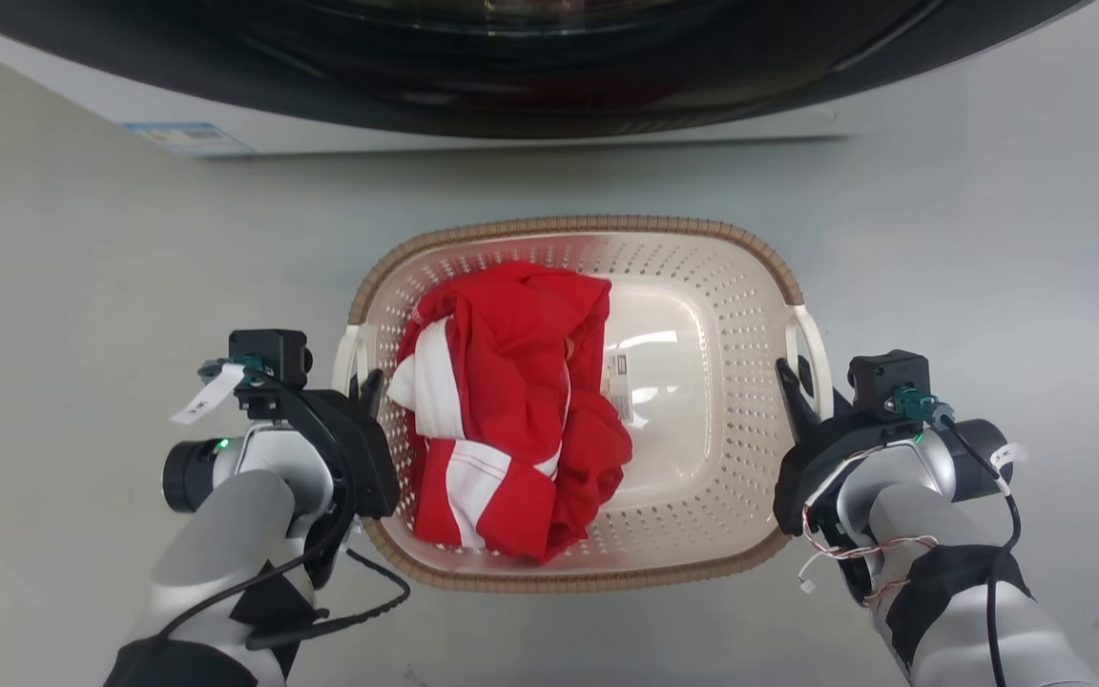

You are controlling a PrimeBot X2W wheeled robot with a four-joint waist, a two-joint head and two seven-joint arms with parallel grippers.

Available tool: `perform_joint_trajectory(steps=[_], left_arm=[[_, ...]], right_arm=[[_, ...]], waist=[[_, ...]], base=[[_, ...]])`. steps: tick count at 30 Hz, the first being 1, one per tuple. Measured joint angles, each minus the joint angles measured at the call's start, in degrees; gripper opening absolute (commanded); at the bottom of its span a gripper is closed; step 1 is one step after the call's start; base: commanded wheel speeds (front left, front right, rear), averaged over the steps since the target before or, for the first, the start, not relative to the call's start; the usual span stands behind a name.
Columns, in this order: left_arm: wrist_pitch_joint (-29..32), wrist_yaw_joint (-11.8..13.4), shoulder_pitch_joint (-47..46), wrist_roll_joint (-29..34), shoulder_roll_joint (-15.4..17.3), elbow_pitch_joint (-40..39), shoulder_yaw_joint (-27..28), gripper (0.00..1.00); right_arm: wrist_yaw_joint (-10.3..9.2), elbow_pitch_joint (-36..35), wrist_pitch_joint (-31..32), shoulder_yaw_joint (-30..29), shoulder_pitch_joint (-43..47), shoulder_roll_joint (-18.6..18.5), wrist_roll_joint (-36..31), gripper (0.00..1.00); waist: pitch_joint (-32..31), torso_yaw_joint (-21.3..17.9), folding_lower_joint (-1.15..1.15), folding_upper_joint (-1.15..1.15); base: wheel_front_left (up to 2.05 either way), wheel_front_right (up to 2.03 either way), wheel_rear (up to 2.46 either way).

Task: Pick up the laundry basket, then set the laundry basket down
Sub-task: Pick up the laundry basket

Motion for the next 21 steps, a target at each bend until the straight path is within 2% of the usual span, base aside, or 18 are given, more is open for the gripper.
perform_joint_trajectory(steps=[11,21], left_arm=[[3.9,0.0,3.1,-2.6,-0.8,2.2,-1.5,0.00],[8.1,0.0,5.8,-4.2,-1.2,3.9,-2.0,0.00]], right_arm=[[1.98,4.8,2.2,0.0,1.8,0.6,2.5,0.00],[3.01,5.0,5.2,1.8,5.8,0.7,6.2,0.00]], waist=[[-9.1,-0.1,-0.01,0.00],[-16.8,-0.2,-0.01,-0.01]], base=[[0.00,0.00,0.00],[0.00,0.00,0.00]])
